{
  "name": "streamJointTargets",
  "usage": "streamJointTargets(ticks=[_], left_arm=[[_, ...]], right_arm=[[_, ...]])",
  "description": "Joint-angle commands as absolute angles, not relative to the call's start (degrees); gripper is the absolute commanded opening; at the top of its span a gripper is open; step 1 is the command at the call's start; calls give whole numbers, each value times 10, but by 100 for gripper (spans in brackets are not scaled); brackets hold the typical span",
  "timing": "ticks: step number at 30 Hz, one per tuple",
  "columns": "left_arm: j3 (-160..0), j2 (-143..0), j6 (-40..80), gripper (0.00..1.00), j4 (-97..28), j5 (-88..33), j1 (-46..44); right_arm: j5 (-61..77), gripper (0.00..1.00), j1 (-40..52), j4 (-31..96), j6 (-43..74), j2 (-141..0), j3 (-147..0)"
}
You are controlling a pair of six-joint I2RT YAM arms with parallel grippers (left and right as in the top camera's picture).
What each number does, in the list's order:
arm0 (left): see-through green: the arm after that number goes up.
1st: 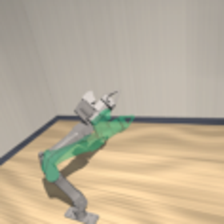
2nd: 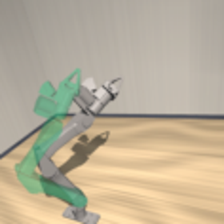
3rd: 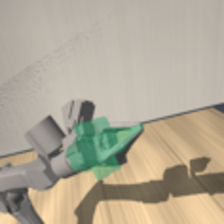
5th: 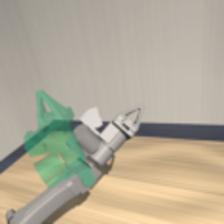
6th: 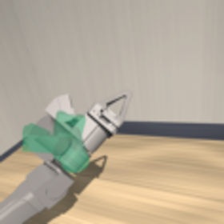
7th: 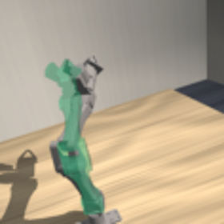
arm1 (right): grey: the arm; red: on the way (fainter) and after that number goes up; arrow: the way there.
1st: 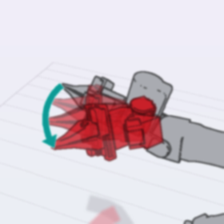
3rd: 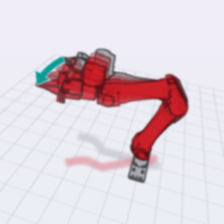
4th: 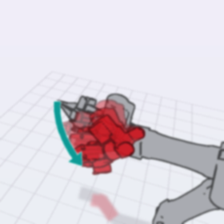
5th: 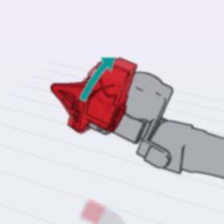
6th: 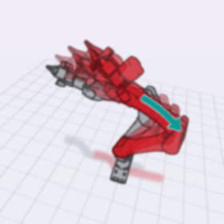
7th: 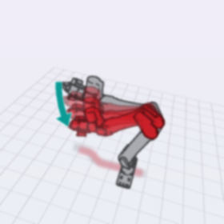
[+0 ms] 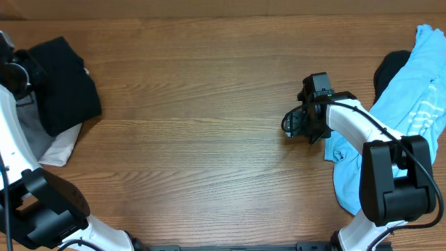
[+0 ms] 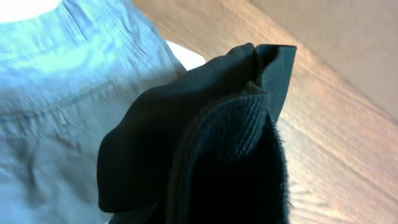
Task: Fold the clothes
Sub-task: 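Open the left gripper and lift it off the stacked shirts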
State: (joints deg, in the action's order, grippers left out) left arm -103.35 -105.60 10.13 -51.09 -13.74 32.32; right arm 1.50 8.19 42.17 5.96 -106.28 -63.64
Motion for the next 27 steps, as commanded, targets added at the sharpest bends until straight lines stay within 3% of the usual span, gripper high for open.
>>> streamJointTargets(ticks=[1,6,9,17,21,27], left_arm=[[-1037,-1029,99,4,-487,-149,340],[-1037,-1031,108,4,-460,-137,368],[-1037,-1039,108,10,-451,-86,373],[-1037,-1063,108,10,-422,-47,374],[-1037,-1081,108,18,-417,-28,376],[-1037,-1108,107,21,-412,13,376]], right_arm=[[16,79,77,425,62,-1067,-631],[16,79,77,425,62,-1067,-631],[16,79,77,426,62,-1067,-631],[16,79,77,430,62,-1067,-631],[16,79,77,430,62,-1067,-631],[16,79,77,432,62,-1067,-631]])
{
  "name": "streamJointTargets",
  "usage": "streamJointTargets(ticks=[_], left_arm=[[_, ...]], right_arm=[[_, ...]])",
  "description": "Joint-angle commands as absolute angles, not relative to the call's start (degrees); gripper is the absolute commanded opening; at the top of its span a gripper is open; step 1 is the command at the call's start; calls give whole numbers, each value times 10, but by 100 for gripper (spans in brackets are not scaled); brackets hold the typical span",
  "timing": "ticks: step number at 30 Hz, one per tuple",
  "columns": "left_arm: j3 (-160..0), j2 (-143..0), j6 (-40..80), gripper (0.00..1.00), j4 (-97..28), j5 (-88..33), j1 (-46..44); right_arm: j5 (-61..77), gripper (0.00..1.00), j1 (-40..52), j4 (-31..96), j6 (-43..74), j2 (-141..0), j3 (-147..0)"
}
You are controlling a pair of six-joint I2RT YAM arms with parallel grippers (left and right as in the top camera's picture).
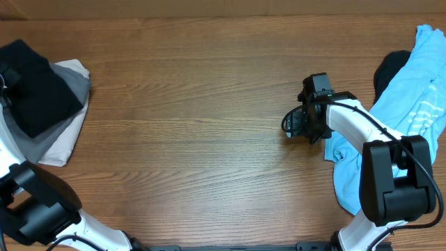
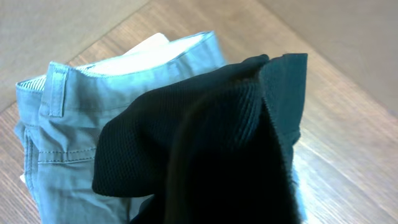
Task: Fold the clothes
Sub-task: 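Open the left gripper and lift it off the stacked shirts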
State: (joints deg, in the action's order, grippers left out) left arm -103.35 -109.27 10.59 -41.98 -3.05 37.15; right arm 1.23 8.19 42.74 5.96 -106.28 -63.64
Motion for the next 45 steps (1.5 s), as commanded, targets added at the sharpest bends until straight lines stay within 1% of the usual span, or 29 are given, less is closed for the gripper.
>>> streamJointTargets(ticks=[1,4,5,7,8,12,13,17,20,21,23,24,25,26,29,32,36,37,39,41,43,45], left_arm=[[-1037,-1113,107,26,-410,25,376],[-1037,-1132,118,31,-402,90,376],[-1037,-1137,125,35,-400,108,377],[-1037,-1150,151,50,-390,165,380],[-1037,-1159,157,67,-384,188,384],[-1037,-1156,163,92,-367,181,397],[-1040,-1147,163,95,-361,180,398],[-1063,-1119,163,96,-360,175,397],[-1070,-1090,163,96,-360,115,396],[-1070,-1079,163,95,-360,69,394],[-1070,-1069,162,100,-362,-31,383],[-1070,-1068,150,100,-365,-78,370],[-1070,-1068,144,100,-375,-99,356],[-1070,-1069,136,100,-400,-99,319],[-1070,-1073,112,100,-435,-99,251],[-1069,-1083,91,100,-483,-95,143],[-1069,-1098,90,100,-547,-93,51],[-1069,-1107,90,100,-580,-90,18],[-1069,-1116,90,100,-623,-84,-10],[-1069,-1124,90,100,-683,-82,-31],[-1069,-1128,129,100,-788,-37,-43],[-1069,-1128,140,100,-835,-22,-41]], right_arm=[[16,79,77,432,62,-1067,-631],[16,79,77,432,62,-1067,-631],[16,79,77,434,62,-1067,-631],[16,79,77,436,62,-1067,-631],[16,79,77,437,62,-1067,-631],[16,80,77,436,62,-1067,-631],[16,80,77,436,62,-1067,-631],[16,81,77,436,62,-1067,-631],[18,83,77,434,62,-1067,-631],[25,86,77,430,62,-1067,-631],[55,95,77,416,62,-1067,-631],[79,98,77,406,62,-1068,-631],[99,100,77,396,62,-1067,-631],[134,100,77,377,62,-1068,-631],[162,100,77,360,62,-1067,-631],[164,100,77,349,62,-1068,-631],[167,100,77,343,60,-1068,-642],[167,100,76,352,59,-1067,-660],[166,100,73,380,60,-1067,-689],[164,100,67,434,60,-1067,-733],[139,100,63,520,62,-1059,-799],[121,100,63,531,70,-1036,-803]])
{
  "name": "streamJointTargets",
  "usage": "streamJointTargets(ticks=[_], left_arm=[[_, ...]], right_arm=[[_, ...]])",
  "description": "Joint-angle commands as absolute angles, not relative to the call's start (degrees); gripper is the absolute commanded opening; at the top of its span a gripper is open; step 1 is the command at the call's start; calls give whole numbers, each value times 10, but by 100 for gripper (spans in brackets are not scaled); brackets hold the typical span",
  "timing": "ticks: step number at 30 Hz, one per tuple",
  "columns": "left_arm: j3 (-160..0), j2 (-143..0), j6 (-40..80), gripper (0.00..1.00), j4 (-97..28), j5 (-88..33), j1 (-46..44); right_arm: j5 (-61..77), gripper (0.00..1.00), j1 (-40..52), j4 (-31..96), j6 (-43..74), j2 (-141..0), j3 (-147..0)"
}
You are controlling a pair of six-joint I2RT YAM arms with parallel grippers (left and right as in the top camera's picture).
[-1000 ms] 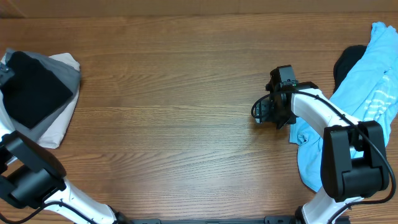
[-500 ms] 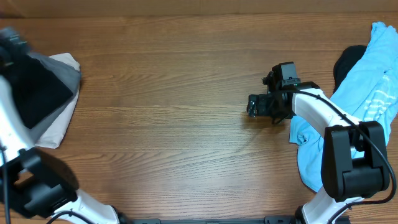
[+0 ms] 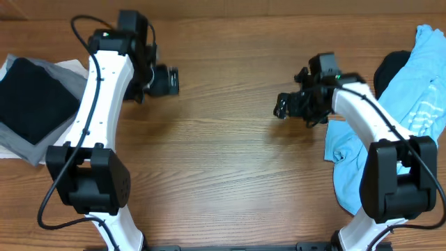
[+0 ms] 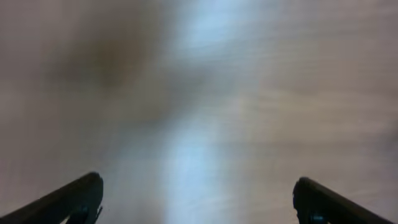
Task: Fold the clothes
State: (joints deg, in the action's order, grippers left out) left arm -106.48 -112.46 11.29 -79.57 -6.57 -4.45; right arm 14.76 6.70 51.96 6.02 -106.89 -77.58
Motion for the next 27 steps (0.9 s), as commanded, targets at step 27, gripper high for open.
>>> streamJointTargets(ticks=[27], left_arm=[[-559,-413,107,100,-509,-19,-42]], right_arm=[[11,100,62,385,72,-336,-434]])
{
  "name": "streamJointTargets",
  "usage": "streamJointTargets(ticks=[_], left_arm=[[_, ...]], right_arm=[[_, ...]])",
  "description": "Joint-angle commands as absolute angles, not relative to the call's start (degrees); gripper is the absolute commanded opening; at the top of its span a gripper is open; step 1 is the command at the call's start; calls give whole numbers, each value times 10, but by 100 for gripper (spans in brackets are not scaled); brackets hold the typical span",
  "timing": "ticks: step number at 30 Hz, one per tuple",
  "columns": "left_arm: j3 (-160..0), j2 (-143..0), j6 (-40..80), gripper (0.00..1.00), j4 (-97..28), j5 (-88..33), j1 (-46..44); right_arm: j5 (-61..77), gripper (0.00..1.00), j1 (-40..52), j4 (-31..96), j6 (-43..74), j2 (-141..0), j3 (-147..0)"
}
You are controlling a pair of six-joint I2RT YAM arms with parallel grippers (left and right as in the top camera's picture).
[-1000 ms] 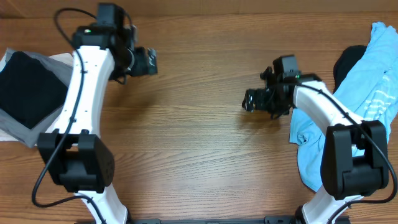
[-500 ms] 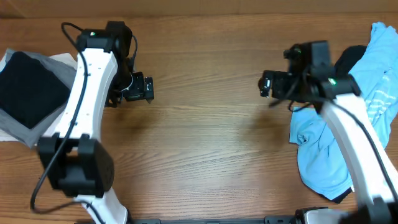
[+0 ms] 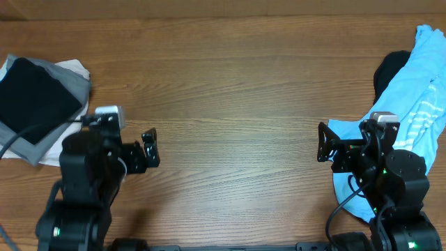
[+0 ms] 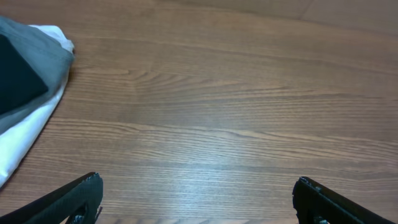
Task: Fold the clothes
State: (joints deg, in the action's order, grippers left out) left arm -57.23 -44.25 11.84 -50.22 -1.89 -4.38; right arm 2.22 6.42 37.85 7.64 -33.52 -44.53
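Note:
A folded black garment (image 3: 31, 97) lies on grey trousers (image 3: 78, 85) and a white piece (image 3: 59, 150) at the table's left edge. The left wrist view catches that stack's corner: grey trousers (image 4: 43, 53) over the white piece (image 4: 25, 140). My left gripper (image 3: 150, 148) (image 4: 199, 193) is open and empty over bare wood, right of the stack. A crumpled light blue garment (image 3: 418, 97) and a dark one (image 3: 390, 70) lie at the right edge. My right gripper (image 3: 323, 143) is beside the blue cloth, its fingers apart and empty.
The wooden table (image 3: 230, 104) runs between the two piles. Both arm bases stand at the near edge, the left one (image 3: 77, 202) and the right one (image 3: 390, 188). The blue garment partly lies under the right arm.
Both arms have pulled back from the table's middle to the near edge. My left gripper was at the far side near the stack; now it is low and right of it. The piles are unchanged.
My left gripper held the black garment over the grey trousers at the far left, then further onto them. Later the black garment lay folded on the stack with my gripper open and away. The right gripper stayed by the blue cloth, then shifted. Now both arms are withdrawn.

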Motion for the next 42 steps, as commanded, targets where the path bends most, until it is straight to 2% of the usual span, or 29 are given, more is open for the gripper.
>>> streamJointTargets(ticks=[1,19,26,34,42], left_arm=[[-559,-406,107,100,-517,-19,-42],[-559,-416,107,100,-564,-19,-42],[-559,-416,107,100,-564,-19,-42],[-559,-416,107,100,-564,-19,-42],[-559,-416,107,100,-564,-19,-42]], right_arm=[[11,100,62,390,72,-339,-434],[11,100,62,471,73,-343,-433],[-19,100,58,469,54,-249,-416],[-13,100,58,300,25,-68,-230],[-14,100,58,96,23,-1,-96]])
